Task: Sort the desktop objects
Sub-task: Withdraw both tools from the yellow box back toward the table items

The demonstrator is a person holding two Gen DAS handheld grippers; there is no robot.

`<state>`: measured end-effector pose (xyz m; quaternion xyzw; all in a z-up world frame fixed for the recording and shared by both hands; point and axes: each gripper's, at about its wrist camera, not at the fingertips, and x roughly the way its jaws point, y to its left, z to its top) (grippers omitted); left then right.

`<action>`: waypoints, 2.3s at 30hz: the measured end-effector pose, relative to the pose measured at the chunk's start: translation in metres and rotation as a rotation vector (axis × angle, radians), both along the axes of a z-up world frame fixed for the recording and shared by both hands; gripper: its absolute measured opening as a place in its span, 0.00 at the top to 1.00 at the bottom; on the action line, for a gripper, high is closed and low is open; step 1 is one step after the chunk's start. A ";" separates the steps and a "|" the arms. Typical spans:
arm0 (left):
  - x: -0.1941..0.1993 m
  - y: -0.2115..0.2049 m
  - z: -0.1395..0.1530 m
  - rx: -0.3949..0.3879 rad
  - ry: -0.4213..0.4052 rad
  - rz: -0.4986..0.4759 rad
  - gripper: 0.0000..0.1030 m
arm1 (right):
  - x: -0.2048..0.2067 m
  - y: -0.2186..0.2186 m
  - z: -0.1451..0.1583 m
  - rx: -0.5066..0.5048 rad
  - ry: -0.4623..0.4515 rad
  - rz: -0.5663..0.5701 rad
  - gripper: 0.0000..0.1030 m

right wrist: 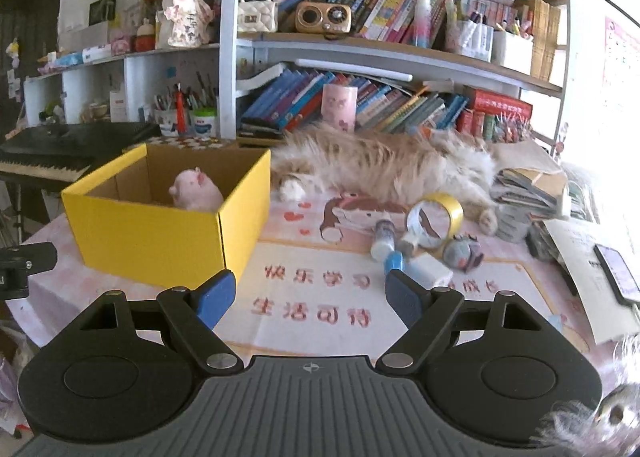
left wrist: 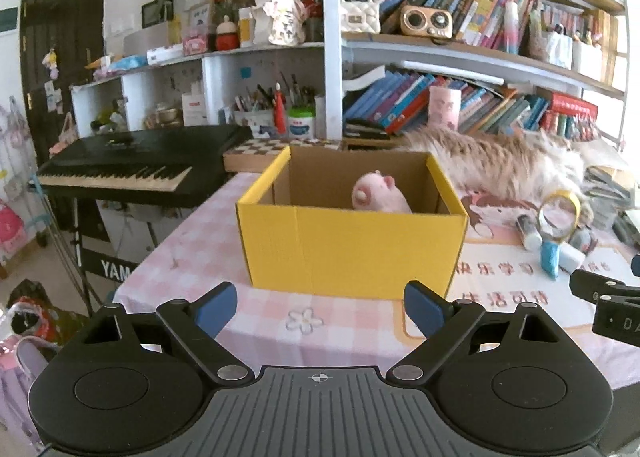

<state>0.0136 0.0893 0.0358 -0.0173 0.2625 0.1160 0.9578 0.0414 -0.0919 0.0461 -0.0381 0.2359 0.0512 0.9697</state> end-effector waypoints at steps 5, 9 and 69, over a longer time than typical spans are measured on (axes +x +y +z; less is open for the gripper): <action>-0.010 -0.007 -0.007 0.010 0.023 -0.016 0.10 | -0.014 0.002 -0.006 0.005 0.024 0.001 0.21; -0.015 -0.013 -0.013 0.014 0.049 -0.041 0.10 | -0.019 0.005 -0.010 -0.007 0.049 0.017 0.20; 0.065 -0.112 -0.035 0.035 0.182 -0.400 0.10 | 0.012 -0.075 -0.035 0.007 0.231 -0.167 0.15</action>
